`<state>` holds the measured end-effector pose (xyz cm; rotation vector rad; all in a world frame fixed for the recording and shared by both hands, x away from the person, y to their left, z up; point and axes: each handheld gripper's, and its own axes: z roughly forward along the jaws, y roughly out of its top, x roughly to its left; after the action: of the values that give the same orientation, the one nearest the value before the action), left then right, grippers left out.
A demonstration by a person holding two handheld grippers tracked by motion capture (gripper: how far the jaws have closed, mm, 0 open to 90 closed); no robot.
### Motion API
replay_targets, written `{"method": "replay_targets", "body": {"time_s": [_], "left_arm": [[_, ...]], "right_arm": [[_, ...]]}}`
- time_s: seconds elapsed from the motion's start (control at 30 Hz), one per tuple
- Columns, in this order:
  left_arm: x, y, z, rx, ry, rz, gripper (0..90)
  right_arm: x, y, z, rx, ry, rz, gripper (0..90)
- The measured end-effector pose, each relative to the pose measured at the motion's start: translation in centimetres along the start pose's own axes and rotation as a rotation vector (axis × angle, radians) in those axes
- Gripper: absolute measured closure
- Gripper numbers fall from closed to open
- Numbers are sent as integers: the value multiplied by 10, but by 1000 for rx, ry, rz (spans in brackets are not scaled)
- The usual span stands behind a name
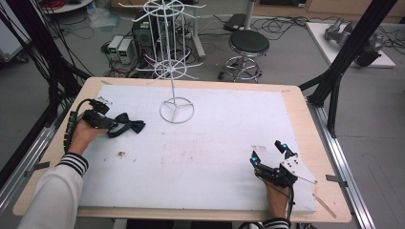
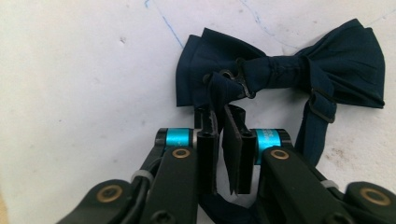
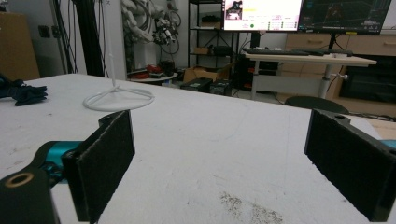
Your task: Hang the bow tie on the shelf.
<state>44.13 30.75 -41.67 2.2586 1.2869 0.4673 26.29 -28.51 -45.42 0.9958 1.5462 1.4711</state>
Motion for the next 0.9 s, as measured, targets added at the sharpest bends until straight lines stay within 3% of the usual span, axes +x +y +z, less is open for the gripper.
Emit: {"method": "replay_targets", "body": {"time_s": [0.27, 0.4, 0.57, 0.7, 0.73, 0.77, 0.8, 0.83, 0.9], "left_arm": [[-1, -2, -4, -26, 4, 10, 874], [-2, -3, -8, -63, 11, 12, 874], [-4, -3, -16, -132, 10, 19, 875], [-6, -1, -28, -218, 3, 28, 875], [-6, -1, -28, -218, 3, 28, 875], [-6, -1, -30, -251, -5, 33, 875], [-6, -1, -30, -251, -5, 33, 875], [-7, -1, -33, -286, -10, 27, 875], [-7, 0, -34, -295, -10, 38, 875]], "right_arm": [[0, 0, 0, 0, 0, 0, 76], [0, 0, 0, 0, 0, 0, 76], [0, 0, 0, -1, -1, -3, 76], [0, 0, 0, -2, -2, -3, 76], [0, 0, 0, -2, -2, -3, 76], [0, 0, 0, -3, -2, -3, 76], [0, 0, 0, -3, -2, -3, 76], [0, 0, 0, -2, -2, -2, 76], [0, 0, 0, -3, -2, -3, 76]]}}
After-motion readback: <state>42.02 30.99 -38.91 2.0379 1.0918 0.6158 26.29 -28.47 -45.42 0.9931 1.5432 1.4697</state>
